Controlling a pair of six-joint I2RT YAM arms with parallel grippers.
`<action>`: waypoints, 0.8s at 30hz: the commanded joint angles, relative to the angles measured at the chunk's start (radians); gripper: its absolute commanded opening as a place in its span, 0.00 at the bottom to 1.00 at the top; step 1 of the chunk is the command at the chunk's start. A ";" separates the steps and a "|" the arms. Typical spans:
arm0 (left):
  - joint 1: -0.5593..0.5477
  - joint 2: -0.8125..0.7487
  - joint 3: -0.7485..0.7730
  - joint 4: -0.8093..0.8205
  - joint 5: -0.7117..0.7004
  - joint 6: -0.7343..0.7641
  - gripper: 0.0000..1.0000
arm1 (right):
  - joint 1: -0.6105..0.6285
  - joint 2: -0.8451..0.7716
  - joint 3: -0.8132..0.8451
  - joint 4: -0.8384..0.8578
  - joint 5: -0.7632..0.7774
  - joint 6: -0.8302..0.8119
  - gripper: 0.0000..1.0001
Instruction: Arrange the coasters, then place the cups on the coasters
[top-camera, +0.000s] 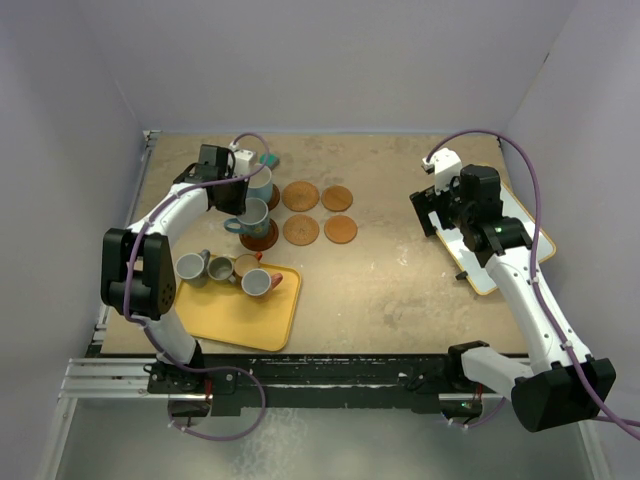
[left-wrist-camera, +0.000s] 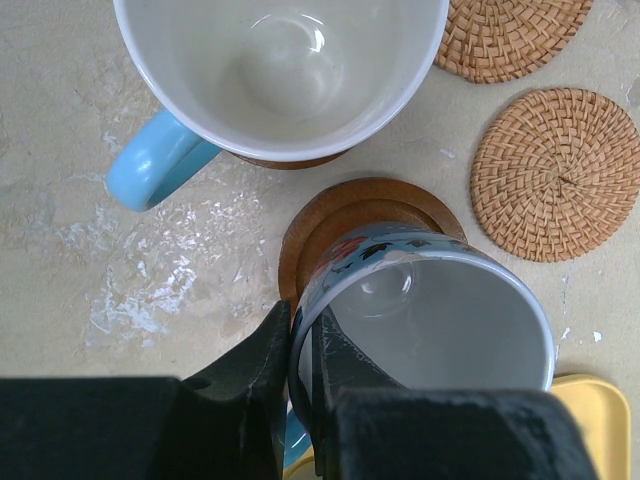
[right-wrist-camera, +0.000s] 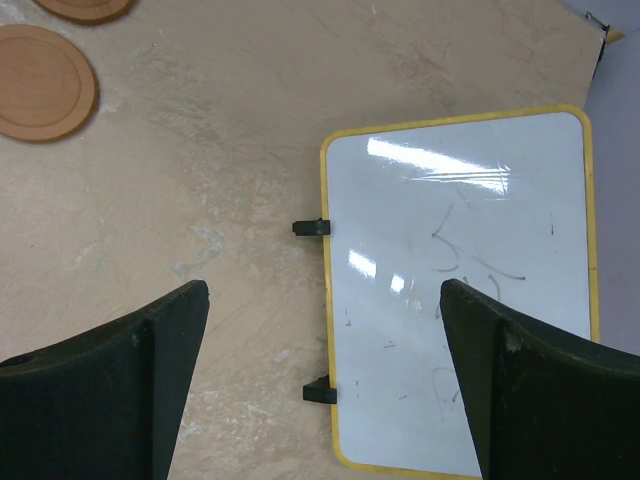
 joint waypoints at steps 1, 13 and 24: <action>0.002 -0.039 0.012 0.039 0.026 -0.026 0.03 | -0.001 -0.002 0.015 0.023 -0.013 0.002 1.00; 0.002 -0.058 0.011 0.028 0.021 -0.027 0.03 | -0.002 0.005 0.016 0.023 -0.013 0.002 1.00; 0.010 -0.070 0.033 -0.007 0.033 -0.036 0.03 | 0.000 0.009 0.015 0.023 -0.013 0.003 1.00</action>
